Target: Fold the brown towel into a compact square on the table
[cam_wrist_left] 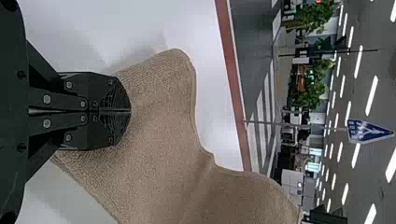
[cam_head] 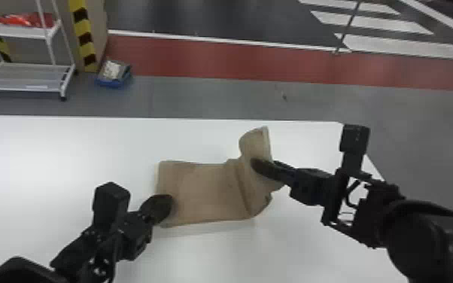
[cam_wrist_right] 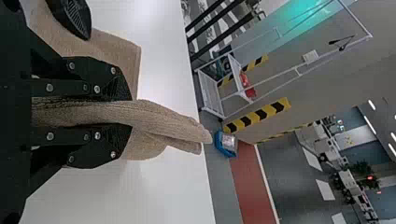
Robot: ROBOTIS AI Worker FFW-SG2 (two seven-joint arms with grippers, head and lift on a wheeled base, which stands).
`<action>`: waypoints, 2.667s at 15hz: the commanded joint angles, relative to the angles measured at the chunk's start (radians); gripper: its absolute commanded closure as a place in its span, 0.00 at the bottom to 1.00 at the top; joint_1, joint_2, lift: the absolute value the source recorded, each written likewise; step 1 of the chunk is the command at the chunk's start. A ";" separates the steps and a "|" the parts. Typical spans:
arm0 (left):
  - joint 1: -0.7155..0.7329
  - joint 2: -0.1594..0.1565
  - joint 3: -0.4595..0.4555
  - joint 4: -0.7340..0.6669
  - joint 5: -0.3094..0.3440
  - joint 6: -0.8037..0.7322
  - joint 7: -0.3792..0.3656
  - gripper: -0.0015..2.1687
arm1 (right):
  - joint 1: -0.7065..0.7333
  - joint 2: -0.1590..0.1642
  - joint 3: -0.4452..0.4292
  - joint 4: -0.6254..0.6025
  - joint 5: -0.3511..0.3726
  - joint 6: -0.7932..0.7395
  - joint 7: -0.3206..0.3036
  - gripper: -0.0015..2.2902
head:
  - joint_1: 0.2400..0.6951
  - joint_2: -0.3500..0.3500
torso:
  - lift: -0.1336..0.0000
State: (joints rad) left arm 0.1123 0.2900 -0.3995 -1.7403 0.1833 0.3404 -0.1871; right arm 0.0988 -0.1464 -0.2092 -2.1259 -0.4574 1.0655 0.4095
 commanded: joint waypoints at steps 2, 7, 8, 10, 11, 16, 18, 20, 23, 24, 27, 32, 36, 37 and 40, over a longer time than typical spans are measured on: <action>0.000 0.000 -0.006 -0.002 0.005 0.009 0.000 0.83 | -0.030 0.033 0.103 0.015 0.020 -0.002 -0.017 0.41 | 1.00 0.29 | 0.07; 0.006 0.003 -0.009 -0.016 0.007 0.015 -0.005 0.83 | -0.068 0.030 0.212 0.084 0.049 -0.017 -0.067 0.41 | 1.00 0.39 | 0.07; 0.007 0.005 -0.009 -0.021 0.007 0.015 -0.005 0.83 | -0.070 0.030 0.226 0.098 0.054 -0.020 -0.074 0.41 | 1.00 0.39 | 0.07; 0.010 0.005 -0.007 -0.024 0.008 0.015 -0.005 0.83 | -0.073 0.030 0.243 0.118 0.055 -0.035 -0.074 0.41 | 1.00 0.41 | 0.07; 0.012 0.005 -0.006 -0.024 0.008 0.015 -0.005 0.83 | -0.073 0.030 0.254 0.118 0.055 -0.035 -0.074 0.41 | 1.00 0.42 | 0.07; 0.020 0.005 -0.010 -0.027 0.008 0.012 -0.003 0.83 | -0.070 0.031 0.277 0.136 0.046 -0.084 -0.066 0.27 | 1.00 0.45 | 0.07; 0.021 0.005 -0.009 -0.027 0.008 0.012 -0.003 0.83 | -0.057 0.031 0.277 0.161 0.028 -0.164 -0.058 0.22 | 1.00 0.46 | 0.07; 0.027 0.008 -0.009 -0.033 0.007 0.012 -0.002 0.83 | -0.031 0.028 0.272 0.156 0.019 -0.201 -0.046 0.19 | 1.00 0.46 | 0.07; 0.044 0.009 0.004 -0.047 0.007 0.012 0.000 0.83 | 0.062 0.011 0.182 0.058 -0.040 -0.201 0.014 0.19 | 1.00 0.46 | 0.07; 0.050 0.011 0.010 -0.054 0.007 0.006 0.001 0.83 | 0.101 -0.002 0.148 0.021 -0.046 -0.186 0.038 0.21 | 1.00 0.45 | 0.07; 0.060 0.011 0.014 -0.073 0.007 0.006 0.003 0.83 | 0.199 -0.039 0.034 -0.060 -0.044 -0.100 0.092 0.94 | 1.00 0.39 | 0.07; 0.069 0.009 0.014 -0.091 0.007 0.009 0.008 0.83 | 0.291 -0.053 -0.055 -0.080 0.013 -0.072 0.190 0.97 | 1.00 0.27 | 0.07; 0.079 0.011 0.017 -0.102 0.007 0.009 0.008 0.82 | 0.257 -0.053 -0.032 0.001 0.049 -0.069 0.200 0.97 | 1.00 0.22 | 0.07; 0.087 0.011 0.019 -0.105 0.007 0.009 0.008 0.82 | 0.229 -0.053 -0.021 0.029 0.049 -0.057 0.198 0.97 | 1.00 0.21 | 0.07; 0.106 0.018 0.031 -0.139 0.008 0.015 0.008 0.82 | 0.142 -0.051 0.017 0.107 0.055 -0.029 0.186 0.97 | 1.00 0.23 | 0.07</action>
State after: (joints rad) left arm 0.2061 0.3021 -0.3778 -1.8605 0.1903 0.3528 -0.1796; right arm 0.2753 -0.1993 -0.2074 -2.0499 -0.4070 1.0307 0.5990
